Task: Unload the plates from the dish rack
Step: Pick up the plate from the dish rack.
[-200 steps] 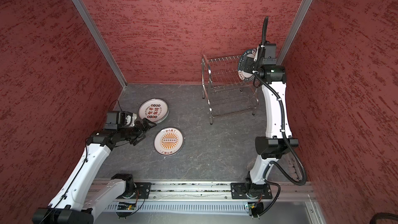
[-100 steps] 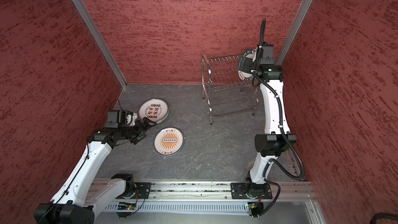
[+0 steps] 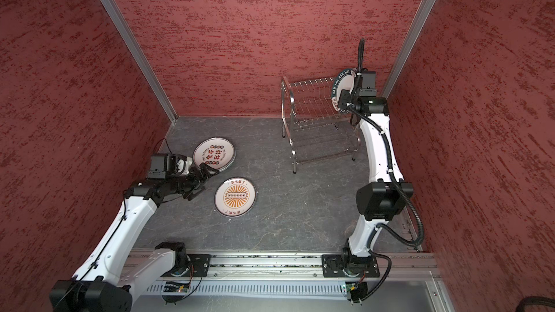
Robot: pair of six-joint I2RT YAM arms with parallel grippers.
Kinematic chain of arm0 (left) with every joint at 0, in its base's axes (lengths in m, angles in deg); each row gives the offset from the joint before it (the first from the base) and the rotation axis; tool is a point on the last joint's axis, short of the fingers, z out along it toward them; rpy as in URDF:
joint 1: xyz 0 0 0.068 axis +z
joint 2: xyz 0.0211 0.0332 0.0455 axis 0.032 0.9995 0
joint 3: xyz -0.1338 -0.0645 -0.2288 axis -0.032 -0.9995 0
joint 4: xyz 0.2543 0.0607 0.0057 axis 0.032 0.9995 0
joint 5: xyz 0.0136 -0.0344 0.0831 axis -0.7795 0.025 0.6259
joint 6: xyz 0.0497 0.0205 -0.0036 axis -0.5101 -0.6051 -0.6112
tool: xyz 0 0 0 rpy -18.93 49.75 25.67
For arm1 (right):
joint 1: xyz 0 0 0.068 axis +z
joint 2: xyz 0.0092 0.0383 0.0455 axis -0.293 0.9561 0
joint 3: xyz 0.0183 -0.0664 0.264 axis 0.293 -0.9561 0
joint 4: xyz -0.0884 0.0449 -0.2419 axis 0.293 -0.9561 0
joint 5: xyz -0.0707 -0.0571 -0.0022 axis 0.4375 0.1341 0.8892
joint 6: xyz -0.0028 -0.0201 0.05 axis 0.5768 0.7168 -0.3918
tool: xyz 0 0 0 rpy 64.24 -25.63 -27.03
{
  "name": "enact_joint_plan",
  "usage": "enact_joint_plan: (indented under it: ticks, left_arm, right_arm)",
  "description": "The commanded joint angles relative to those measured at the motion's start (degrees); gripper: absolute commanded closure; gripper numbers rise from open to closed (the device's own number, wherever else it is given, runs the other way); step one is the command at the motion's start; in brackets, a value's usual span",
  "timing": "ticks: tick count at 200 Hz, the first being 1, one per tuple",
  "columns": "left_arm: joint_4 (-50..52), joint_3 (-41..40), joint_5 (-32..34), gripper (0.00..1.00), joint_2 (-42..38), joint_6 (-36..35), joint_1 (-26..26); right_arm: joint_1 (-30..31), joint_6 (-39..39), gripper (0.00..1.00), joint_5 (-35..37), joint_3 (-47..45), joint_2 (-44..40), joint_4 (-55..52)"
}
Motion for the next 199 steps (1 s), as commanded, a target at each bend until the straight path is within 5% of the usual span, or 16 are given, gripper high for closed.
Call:
enact_joint_plan:
  ticks: [1,199]
  left_arm:
    - [-1.45,-0.91,-0.82,0.01,0.62,0.24,0.58]
    - [-2.17,-2.88,-0.74,0.01,1.60,0.76,0.60]
  right_arm:
    - [0.09,2.79,0.49,0.59,-3.71,-4.58,7.82]
    - [-0.02,4.00,0.75,-0.91,-9.12,-3.97,16.87]
